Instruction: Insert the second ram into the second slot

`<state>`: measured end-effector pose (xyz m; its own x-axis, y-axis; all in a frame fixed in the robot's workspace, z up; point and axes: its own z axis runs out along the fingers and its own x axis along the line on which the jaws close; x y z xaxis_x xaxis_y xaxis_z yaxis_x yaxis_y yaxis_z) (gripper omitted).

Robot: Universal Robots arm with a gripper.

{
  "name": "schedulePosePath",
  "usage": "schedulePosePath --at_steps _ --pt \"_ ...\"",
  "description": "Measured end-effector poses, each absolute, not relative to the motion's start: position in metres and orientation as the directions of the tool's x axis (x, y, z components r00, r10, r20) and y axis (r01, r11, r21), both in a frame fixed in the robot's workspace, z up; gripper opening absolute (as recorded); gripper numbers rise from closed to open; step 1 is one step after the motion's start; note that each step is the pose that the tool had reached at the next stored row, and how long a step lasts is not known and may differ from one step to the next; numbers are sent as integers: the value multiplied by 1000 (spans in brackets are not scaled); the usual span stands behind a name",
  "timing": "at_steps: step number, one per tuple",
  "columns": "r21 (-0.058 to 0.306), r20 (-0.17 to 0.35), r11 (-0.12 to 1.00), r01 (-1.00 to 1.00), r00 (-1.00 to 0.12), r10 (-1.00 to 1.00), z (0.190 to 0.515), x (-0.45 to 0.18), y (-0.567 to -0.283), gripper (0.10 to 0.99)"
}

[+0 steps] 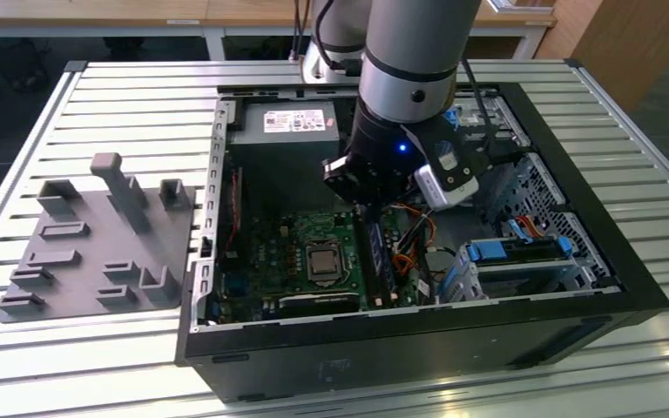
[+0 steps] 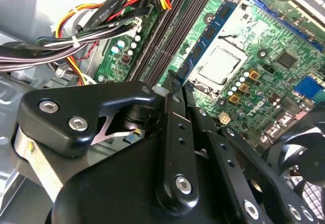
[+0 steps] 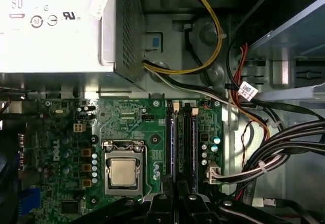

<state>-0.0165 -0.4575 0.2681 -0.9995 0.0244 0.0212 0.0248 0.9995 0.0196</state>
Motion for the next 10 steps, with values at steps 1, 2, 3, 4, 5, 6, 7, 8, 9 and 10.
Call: schedulePosePath --at_steps 1,2,3,4,5,6,7,8,9,10 --pt "20 21 999 28 -999 28 267 -16 -457 141" --pt "20 21 999 32 -999 32 266 -16 -457 141" --pt "20 21 999 34 -999 34 265 -16 -457 141" --pt "19 21 999 35 -999 34 265 -16 -457 141" --pt "19 21 999 35 -999 34 265 -16 -457 141" --pt "19 21 999 35 -999 34 265 -16 -457 141" --pt "19 21 999 35 -999 34 265 -16 -457 141" --pt "20 21 999 35 -999 34 265 -16 -457 141" --pt "20 21 999 35 -999 34 264 -16 -457 141" --pt "20 21 999 35 -999 34 264 -16 -457 141"
